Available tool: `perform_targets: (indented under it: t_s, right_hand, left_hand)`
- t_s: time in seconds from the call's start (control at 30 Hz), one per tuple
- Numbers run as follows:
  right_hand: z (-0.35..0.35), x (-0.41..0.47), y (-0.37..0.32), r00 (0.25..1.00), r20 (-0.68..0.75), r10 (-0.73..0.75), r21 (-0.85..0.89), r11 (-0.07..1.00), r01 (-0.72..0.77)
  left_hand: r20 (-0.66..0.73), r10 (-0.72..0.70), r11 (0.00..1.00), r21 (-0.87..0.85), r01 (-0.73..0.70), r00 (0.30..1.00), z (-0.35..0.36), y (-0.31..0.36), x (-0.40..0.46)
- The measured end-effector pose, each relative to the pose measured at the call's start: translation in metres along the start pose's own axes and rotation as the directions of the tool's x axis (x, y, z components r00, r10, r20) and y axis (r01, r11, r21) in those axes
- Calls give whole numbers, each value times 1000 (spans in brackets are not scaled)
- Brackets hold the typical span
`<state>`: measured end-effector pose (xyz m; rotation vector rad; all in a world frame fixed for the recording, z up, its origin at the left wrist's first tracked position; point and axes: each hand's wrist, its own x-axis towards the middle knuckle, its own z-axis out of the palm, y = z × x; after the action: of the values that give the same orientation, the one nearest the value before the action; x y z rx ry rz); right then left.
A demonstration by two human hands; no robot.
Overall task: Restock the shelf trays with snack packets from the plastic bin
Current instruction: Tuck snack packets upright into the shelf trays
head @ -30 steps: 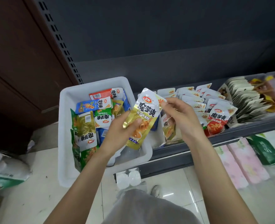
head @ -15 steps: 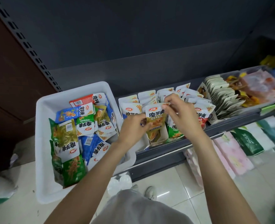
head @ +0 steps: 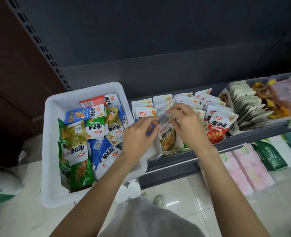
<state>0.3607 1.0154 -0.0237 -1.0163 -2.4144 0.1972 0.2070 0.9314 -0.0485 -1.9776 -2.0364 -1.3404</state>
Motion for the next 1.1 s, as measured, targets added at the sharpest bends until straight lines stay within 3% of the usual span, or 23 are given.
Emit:
perform_targets:
  t_s: [0.1, 0.2, 0.3, 0.37, 0.47, 0.6, 0.7, 0.83, 0.93, 1.0, 1.07, 1.1]
  right_hand:
    - [-3, 0, -26, 996, -64, -69, 112, 991, 76]
    - [15, 7, -67, 986, -25, -164, 220, 961, 165]
    - [51, 17, -105, 970, 99, -222, 320, 930, 180]
    - [80, 25, -124, 952, 208, -224, 343, 928, 143]
    - [124, 39, -145, 871, 418, -256, 235, 957, 169]
    - [161, 50, -151, 724, 658, -207, 22, 966, 257]
    - [167, 49, -147, 673, 719, -173, 1, 969, 248]
    - [153, 44, -145, 759, 610, -228, 152, 974, 170]
    - [132, 43, -145, 838, 488, -244, 323, 942, 86]
    - [115, 43, -143, 882, 424, -206, 417, 909, 12]
    - [98, 44, -140, 926, 350, -138, 492, 869, -57]
    - [90, 44, -137, 939, 325, -112, 505, 860, -73]
  left_hand:
    - [-155, 30, 998, 63, -21, 988, -31, -15, -16]
    - [-152, -32, 972, 227, 66, 988, -69, -53, -44]
    - [-61, -284, 869, 404, 284, 957, -99, -92, -69]
    - [36, -512, 773, 456, 442, 858, -107, -108, -76]
    - [125, -695, 648, 536, 541, 708, -102, -121, -77]
    - [203, -769, 582, 616, 531, 606, -91, -135, -75]
    - [217, -733, 618, 609, 497, 645, -91, -137, -79]
    - [208, -604, 762, 433, 481, 770, -103, -125, -79]
    - [84, -552, 826, 192, 531, 829, -120, -108, -73]
    - [25, -649, 754, -109, 648, 760, -129, -98, -68]
    - [71, -742, 596, -385, 705, 666, -133, -91, -64]
    - [105, -751, 554, -437, 709, 652, -134, -89, -62]
